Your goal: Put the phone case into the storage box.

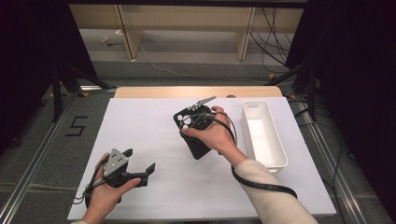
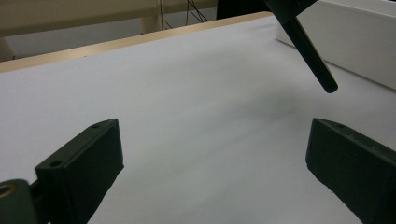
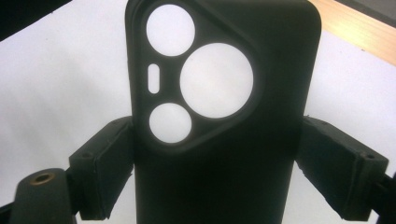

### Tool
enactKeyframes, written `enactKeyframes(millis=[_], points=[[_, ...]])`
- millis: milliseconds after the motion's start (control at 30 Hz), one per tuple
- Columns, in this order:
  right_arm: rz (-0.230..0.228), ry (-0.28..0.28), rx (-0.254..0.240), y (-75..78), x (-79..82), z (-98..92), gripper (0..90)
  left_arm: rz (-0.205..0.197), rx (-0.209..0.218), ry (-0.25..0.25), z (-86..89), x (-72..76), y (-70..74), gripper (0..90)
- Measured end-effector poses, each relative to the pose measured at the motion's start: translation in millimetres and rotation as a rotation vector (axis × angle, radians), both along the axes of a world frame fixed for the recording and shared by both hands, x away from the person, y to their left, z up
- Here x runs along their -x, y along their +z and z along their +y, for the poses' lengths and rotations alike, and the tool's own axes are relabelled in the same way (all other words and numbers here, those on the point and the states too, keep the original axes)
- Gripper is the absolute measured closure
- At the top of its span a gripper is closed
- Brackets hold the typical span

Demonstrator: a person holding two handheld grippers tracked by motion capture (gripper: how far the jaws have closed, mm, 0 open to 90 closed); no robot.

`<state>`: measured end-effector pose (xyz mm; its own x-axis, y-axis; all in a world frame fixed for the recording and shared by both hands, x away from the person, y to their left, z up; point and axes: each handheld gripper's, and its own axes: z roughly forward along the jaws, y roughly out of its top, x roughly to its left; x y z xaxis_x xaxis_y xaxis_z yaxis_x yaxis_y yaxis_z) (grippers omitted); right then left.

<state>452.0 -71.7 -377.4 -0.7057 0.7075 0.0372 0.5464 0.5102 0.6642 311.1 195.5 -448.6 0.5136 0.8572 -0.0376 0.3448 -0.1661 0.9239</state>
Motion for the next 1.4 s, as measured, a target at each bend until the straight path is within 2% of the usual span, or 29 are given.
enactKeyframes(millis=[100,267,800,1400], points=[[-0.007,-0.005,-0.006,1.2,0.7,-2.8,15.8,-0.004,-0.004,-0.004,0.3,-0.2,0.1,3.5],[-0.02,-0.012,-0.02,1.8,3.0,-7.8,15.7,0.012,0.015,-0.004,-0.9,0.9,-0.3,3.5],[-0.065,-0.047,-0.071,-0.7,9.4,-33.0,15.8,0.012,0.013,0.005,-0.6,0.6,-0.5,3.4],[-0.119,-0.083,-0.131,8.6,18.4,-57.9,15.8,0.011,0.009,0.008,-1.4,1.1,-0.2,3.4]])
